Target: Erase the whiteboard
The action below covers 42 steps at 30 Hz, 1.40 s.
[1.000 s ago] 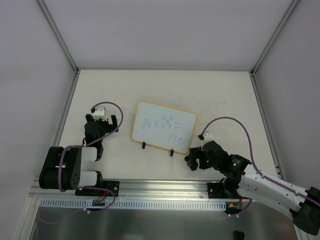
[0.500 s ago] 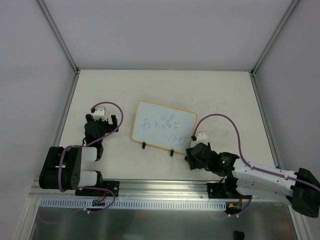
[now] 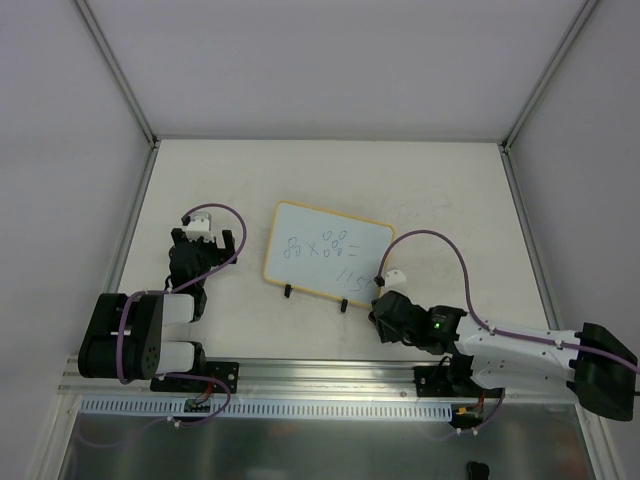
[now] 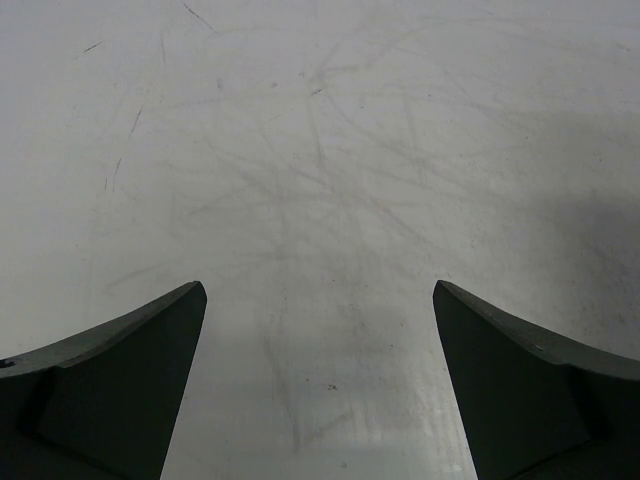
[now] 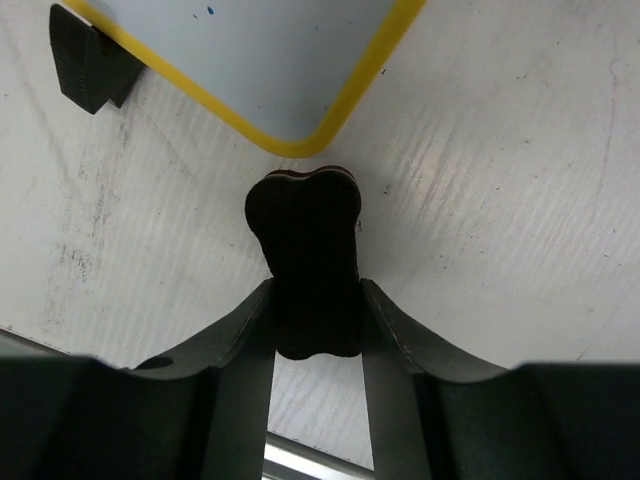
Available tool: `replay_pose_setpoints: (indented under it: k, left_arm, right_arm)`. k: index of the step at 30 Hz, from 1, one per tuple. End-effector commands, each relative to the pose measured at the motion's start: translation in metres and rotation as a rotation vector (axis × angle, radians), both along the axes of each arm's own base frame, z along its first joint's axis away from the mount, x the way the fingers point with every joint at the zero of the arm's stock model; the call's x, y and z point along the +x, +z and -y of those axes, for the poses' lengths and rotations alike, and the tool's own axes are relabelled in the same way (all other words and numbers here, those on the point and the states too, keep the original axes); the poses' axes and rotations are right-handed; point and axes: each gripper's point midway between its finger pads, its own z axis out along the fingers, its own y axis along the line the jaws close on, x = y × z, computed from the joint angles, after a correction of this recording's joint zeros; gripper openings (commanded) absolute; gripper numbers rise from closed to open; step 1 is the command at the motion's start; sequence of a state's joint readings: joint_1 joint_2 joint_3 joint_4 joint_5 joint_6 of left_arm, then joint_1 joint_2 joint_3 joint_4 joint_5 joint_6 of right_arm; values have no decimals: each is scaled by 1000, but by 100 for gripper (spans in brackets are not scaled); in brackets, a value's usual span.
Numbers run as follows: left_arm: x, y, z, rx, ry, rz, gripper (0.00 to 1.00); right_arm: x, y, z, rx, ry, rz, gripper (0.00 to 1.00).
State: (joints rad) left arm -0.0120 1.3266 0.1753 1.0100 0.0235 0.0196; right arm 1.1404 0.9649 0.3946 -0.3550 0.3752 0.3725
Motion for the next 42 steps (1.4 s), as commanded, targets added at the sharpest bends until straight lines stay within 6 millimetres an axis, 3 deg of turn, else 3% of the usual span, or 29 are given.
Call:
replay_pose_setpoints:
  k: [1,9,16,19,20,21,23,26,29,30,32,42]
  left_arm:
    - [12,22,2,13,-23,79,99]
    - [12,21,2,13,-23,78,99]
    - [11,21,2,13,-23,78,99]
    - [11,21,3,13,-25,78,99]
    - [11,21,2,14,-24,78,99]
    - [11,21,2,13,-23,78,99]
    - [12,22,2,13,-23,79,99]
    - [11,21,2,13,-23,78,99]
    - [11,21,2,13,-23,78,99]
    - [12,22,2,13,-23,79,99]
    - [11,21,3,12,-25,78,99]
    - [11,21,2,14,-24,78,99]
  right_arm:
    - [4,13,-17,65,-24,16,37]
    - [-16,15,-32,107,13,-11,30]
    - [-33,52,-67,131,103,61,31]
    - [-37,68,-93,120,164,86,32]
    - [-38,64,-100,85,184,87,32]
    - [-36,75,-114,103,196,96,32]
    - [-34,70,-129,56,238,109,32]
    - [-34,81,-162,82,296,116,32]
    - [-36,78,-194,110,343,78,32]
    - [-36,68,-200,88,362,68,32]
    - [-31,72,-218,119,373,69,32]
    - [-20,66,-274,178,455,29,34]
